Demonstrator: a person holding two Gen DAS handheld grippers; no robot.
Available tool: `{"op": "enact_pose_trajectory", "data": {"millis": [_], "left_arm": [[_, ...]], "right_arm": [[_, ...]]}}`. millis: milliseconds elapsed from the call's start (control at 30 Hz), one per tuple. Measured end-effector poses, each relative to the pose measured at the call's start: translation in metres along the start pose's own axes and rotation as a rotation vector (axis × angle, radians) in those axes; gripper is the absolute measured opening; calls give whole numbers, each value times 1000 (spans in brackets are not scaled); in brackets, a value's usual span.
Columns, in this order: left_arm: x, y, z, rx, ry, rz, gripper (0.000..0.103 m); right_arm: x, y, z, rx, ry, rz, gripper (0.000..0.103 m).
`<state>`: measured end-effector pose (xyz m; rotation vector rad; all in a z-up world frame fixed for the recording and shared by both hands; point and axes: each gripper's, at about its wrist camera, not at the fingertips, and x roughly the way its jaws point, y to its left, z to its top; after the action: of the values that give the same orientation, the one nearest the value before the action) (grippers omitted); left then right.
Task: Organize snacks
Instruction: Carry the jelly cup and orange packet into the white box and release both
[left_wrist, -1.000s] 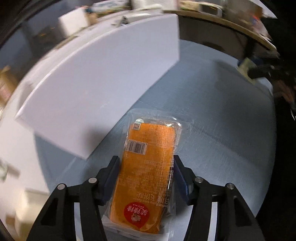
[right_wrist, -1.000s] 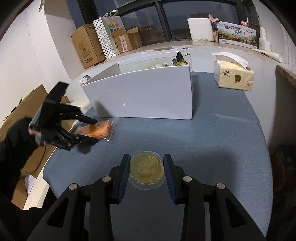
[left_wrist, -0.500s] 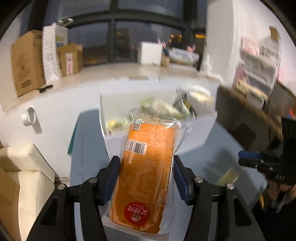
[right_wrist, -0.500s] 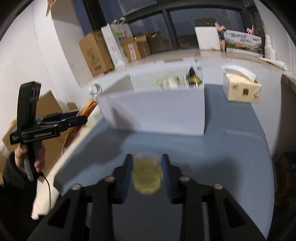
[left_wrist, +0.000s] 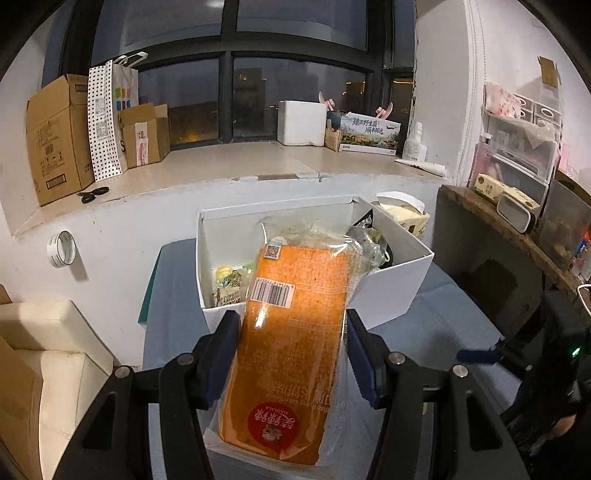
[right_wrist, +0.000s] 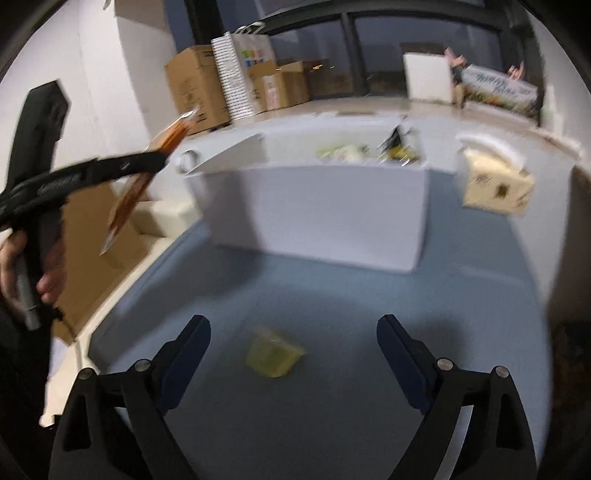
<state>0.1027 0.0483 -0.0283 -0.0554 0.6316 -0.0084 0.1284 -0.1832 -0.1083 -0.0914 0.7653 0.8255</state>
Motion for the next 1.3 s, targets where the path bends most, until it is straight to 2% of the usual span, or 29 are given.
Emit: {"op": "enact_pose_trajectory", "data": {"millis": [133, 200, 267, 300, 367, 533, 700, 833, 967, 1100, 1233, 1300], "left_arm": [[-3, -1, -1, 5, 2, 0, 61], [-5, -1, -2, 8, 0, 7, 61], [-6, 1, -3, 4, 2, 8, 61], [-6, 1, -3, 2, 4, 6, 61], [-6, 2, -4, 2, 3, 6, 61], [-8, 0, -3, 10, 0, 4, 61], [-14, -2, 4, 10, -19, -8, 61], [-18, -1, 19, 18, -47, -3, 61], [-11, 4, 46, 5, -76, -2, 61], [15, 14, 82, -12, -87, 38, 61], [54, 25, 106, -48, -53, 59, 61], [78, 27, 113, -56, -16, 75, 61]], "right_arm": [[30, 5, -11, 36, 94, -34, 95], [41, 8, -14, 27, 112, -46, 93], [50, 10, -14, -4, 120, -71, 75], [54, 12, -15, -19, 136, -88, 44], [57, 12, -17, -29, 154, -102, 46], [45, 11, -13, -40, 127, -87, 36], [23, 13, 2, -53, 57, -73, 36], [-4, 11, 26, -17, -36, -20, 36], [-21, 13, 63, -21, -125, -4, 36], [-29, 9, 113, -37, -199, 1, 36], [-2, 2, 172, -43, -206, -29, 36], [14, -4, 190, -37, -185, -43, 36]]}}
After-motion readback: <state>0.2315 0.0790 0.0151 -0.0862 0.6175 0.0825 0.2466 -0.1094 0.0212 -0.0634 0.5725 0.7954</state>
